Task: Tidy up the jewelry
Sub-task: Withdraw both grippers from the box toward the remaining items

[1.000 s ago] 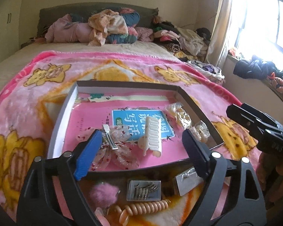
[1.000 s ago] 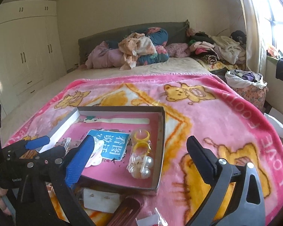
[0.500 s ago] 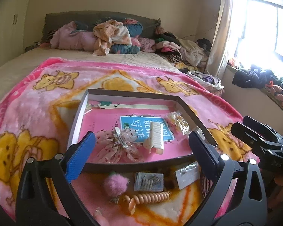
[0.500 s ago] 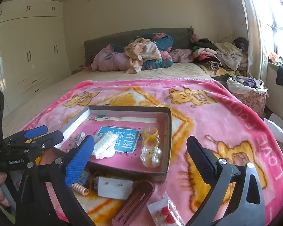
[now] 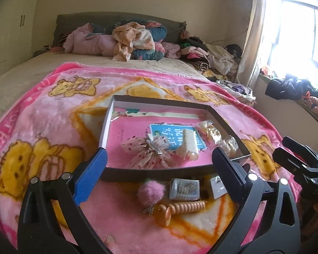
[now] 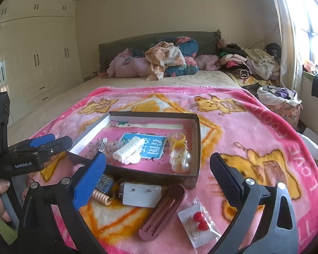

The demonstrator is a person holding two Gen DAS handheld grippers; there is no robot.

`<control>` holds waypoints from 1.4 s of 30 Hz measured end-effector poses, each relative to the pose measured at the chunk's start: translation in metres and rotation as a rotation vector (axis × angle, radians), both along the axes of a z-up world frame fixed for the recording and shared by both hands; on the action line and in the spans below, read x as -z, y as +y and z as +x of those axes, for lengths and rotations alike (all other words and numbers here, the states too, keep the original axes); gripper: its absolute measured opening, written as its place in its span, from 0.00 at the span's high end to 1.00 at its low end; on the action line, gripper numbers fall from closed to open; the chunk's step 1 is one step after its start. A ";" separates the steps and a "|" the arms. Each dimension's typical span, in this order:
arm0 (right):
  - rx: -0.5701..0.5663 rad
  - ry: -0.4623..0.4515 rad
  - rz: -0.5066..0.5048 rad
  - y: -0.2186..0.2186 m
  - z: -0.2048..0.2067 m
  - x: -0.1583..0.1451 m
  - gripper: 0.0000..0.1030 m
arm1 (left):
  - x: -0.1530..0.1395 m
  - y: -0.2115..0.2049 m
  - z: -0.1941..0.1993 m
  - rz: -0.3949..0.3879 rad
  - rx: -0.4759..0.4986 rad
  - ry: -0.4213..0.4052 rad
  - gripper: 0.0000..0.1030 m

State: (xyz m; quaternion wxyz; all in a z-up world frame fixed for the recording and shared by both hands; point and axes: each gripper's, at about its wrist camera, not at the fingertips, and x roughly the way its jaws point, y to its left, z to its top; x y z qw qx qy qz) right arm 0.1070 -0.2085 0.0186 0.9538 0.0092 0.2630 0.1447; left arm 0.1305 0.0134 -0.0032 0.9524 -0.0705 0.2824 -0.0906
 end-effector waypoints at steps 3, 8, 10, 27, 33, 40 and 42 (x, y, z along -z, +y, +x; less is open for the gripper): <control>-0.002 0.008 -0.003 0.002 -0.006 0.004 0.07 | 0.003 0.005 -0.003 0.005 -0.003 0.006 0.12; -0.006 0.023 -0.006 0.006 -0.013 0.012 0.07 | 0.010 0.011 -0.008 0.017 -0.004 0.019 0.12; -0.009 0.031 -0.005 0.008 -0.015 0.015 0.07 | 0.012 0.012 -0.009 0.021 -0.002 0.024 0.12; -0.026 0.104 -0.014 0.018 -0.027 0.047 0.07 | 0.040 0.013 -0.012 0.048 0.027 0.095 0.12; -0.023 0.139 -0.007 0.019 -0.024 0.060 0.07 | 0.050 0.015 -0.008 0.043 0.029 0.116 0.12; 0.002 0.191 0.007 0.017 -0.013 0.075 0.07 | 0.061 0.018 -0.001 0.031 0.024 0.133 0.15; 0.007 0.210 0.023 0.015 -0.008 0.080 0.07 | 0.062 0.019 0.001 0.022 0.021 0.136 0.16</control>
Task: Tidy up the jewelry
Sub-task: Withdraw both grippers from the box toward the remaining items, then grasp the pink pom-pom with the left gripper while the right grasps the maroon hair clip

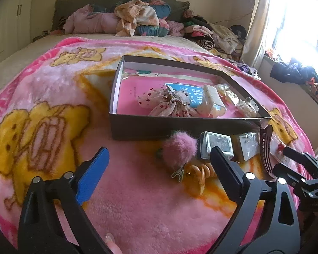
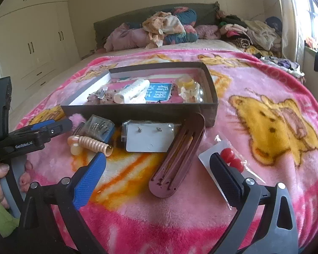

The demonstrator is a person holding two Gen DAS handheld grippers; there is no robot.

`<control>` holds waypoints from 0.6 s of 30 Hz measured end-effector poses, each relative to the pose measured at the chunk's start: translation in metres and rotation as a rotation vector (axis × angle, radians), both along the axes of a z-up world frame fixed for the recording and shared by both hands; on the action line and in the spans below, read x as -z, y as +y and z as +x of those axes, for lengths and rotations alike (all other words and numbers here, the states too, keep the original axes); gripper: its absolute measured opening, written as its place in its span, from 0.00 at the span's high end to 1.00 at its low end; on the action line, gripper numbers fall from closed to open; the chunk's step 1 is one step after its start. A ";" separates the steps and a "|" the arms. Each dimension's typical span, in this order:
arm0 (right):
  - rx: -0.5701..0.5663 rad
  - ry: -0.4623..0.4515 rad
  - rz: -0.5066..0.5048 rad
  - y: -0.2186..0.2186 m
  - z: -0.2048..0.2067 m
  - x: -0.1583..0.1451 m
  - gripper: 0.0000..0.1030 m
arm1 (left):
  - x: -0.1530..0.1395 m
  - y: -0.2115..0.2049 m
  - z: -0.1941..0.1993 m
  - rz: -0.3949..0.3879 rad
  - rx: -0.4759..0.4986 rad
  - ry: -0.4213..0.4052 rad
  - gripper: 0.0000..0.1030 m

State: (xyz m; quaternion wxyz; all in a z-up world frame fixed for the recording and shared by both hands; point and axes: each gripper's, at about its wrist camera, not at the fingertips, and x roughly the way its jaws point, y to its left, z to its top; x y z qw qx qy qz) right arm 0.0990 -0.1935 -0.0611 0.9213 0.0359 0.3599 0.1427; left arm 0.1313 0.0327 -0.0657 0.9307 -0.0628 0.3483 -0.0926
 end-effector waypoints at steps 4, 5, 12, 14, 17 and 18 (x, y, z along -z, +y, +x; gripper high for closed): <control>0.009 0.030 0.013 0.000 0.008 0.007 0.16 | 0.001 0.002 0.003 -0.011 -0.007 -0.002 0.18; 0.010 0.037 0.012 0.001 0.010 0.009 0.19 | 0.002 0.002 0.004 -0.015 -0.005 -0.001 0.19; 0.036 0.076 0.008 0.003 0.024 0.020 0.37 | 0.006 0.003 0.012 -0.045 0.003 0.015 0.31; 0.043 0.078 -0.007 0.003 0.026 0.021 0.51 | 0.006 0.003 0.015 -0.061 0.014 0.018 0.36; 0.050 0.075 -0.005 -0.001 0.025 0.023 0.65 | 0.008 0.001 0.018 -0.074 0.026 0.027 0.41; 0.053 0.075 -0.003 -0.003 0.025 0.023 0.68 | 0.009 0.000 0.019 -0.083 0.033 0.031 0.45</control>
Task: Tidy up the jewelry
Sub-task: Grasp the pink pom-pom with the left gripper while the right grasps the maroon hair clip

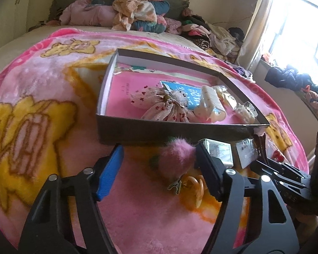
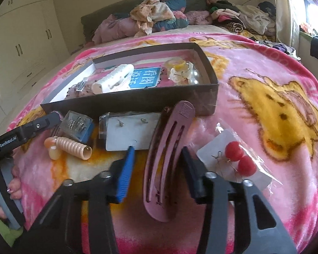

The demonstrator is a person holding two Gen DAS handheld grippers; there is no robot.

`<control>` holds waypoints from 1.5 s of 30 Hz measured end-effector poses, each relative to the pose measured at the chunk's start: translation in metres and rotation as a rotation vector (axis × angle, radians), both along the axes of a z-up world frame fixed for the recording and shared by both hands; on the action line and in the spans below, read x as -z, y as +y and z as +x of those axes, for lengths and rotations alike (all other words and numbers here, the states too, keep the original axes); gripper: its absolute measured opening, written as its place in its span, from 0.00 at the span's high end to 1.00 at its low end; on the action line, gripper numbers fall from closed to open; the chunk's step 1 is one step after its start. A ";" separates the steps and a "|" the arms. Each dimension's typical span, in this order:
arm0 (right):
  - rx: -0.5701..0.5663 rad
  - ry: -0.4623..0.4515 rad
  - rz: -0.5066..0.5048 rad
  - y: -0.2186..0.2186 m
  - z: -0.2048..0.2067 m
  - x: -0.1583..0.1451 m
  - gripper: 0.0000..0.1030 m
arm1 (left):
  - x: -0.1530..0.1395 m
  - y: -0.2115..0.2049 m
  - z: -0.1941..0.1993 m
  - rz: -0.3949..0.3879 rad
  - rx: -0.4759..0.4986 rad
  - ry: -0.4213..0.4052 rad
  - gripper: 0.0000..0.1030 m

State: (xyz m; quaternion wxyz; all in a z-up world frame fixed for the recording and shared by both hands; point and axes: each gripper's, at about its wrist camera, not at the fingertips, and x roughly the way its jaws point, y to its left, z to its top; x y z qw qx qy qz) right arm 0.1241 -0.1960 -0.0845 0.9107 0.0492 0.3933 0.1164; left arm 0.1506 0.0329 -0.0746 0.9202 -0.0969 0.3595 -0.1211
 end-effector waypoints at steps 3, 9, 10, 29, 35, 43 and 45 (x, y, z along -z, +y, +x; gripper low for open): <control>0.002 -0.003 0.012 -0.004 -0.002 0.001 0.73 | 0.001 -0.003 0.002 -0.010 0.018 0.004 0.52; -0.006 -0.013 0.025 -0.009 -0.007 0.000 0.76 | 0.002 -0.010 0.003 -0.006 0.051 0.010 0.68; -0.008 -0.013 0.029 -0.010 -0.009 -0.001 0.76 | 0.002 -0.011 0.003 -0.004 0.054 0.010 0.69; -0.065 -0.048 0.090 -0.007 -0.035 -0.023 0.78 | -0.023 -0.003 -0.017 0.006 0.040 -0.049 0.70; -0.079 -0.072 0.090 -0.004 -0.036 -0.035 0.78 | -0.033 0.001 -0.019 -0.006 0.029 -0.074 0.70; -0.096 -0.105 0.088 0.000 -0.025 -0.050 0.78 | -0.044 0.003 -0.016 -0.013 0.012 -0.095 0.70; -0.099 -0.111 0.091 0.000 -0.022 -0.054 0.78 | -0.047 0.002 -0.014 -0.014 0.009 -0.096 0.70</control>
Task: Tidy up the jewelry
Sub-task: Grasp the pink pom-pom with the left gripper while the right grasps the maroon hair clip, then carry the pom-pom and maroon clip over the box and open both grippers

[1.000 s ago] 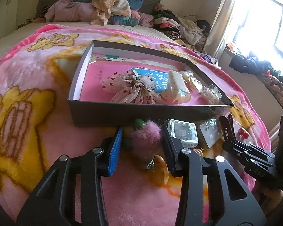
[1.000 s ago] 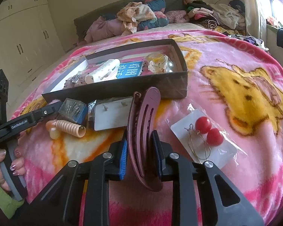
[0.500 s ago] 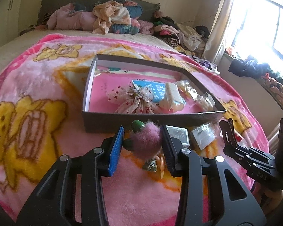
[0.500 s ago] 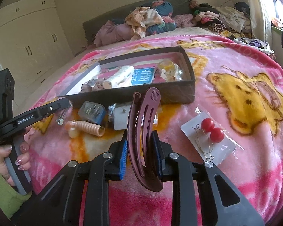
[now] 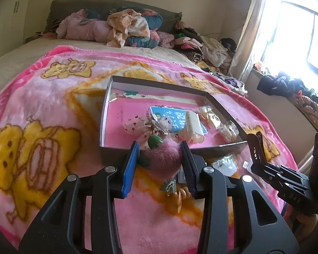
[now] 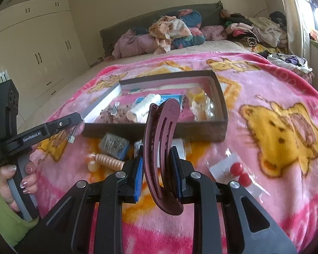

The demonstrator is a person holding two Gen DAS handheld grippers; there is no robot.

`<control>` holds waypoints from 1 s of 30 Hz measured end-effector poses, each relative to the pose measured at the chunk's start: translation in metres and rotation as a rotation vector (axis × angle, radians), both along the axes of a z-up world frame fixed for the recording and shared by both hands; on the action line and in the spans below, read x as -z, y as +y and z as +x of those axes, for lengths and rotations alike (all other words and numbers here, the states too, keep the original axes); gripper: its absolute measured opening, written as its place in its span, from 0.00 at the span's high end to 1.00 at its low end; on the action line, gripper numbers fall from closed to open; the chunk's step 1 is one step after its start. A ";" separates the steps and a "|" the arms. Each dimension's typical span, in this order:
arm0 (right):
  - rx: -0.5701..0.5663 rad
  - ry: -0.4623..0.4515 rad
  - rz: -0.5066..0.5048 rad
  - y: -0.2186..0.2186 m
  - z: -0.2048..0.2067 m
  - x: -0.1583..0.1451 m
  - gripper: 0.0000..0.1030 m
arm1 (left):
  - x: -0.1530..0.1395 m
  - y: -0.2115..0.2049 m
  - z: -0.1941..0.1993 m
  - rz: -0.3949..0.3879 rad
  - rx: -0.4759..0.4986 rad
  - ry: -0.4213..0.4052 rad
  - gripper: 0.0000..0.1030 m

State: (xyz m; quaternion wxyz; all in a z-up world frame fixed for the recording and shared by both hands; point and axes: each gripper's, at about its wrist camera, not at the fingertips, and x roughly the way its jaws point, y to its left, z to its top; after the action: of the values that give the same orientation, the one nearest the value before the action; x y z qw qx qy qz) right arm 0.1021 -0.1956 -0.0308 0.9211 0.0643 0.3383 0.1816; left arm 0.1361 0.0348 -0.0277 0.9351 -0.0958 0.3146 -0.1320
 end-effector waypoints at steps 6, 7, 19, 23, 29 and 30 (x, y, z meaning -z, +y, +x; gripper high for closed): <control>-0.007 -0.022 0.000 0.002 0.012 -0.012 0.78 | -0.008 -0.004 0.007 -0.004 0.000 -0.014 0.70; -0.007 -0.023 0.001 0.001 0.013 -0.013 0.78 | -0.010 -0.006 0.008 -0.005 0.000 -0.018 0.70; 0.011 -0.045 -0.003 -0.007 0.034 -0.022 0.78 | -0.022 -0.027 0.028 0.002 0.027 -0.039 0.70; 0.021 -0.053 -0.006 -0.012 0.042 -0.025 0.78 | -0.024 -0.036 0.035 0.004 0.036 -0.042 0.70; 0.045 -0.062 -0.015 -0.019 0.060 -0.031 0.78 | -0.024 -0.047 0.049 0.010 0.045 -0.038 0.70; 0.050 -0.062 -0.017 -0.021 0.063 -0.032 0.78 | -0.024 -0.049 0.052 0.015 0.046 -0.036 0.70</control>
State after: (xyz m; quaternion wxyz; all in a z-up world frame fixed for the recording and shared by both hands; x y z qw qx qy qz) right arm 0.1653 -0.2162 0.0011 0.9359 0.0591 0.3096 0.1573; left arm 0.1879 -0.0145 -0.0033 0.9380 -0.0792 0.3007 -0.1529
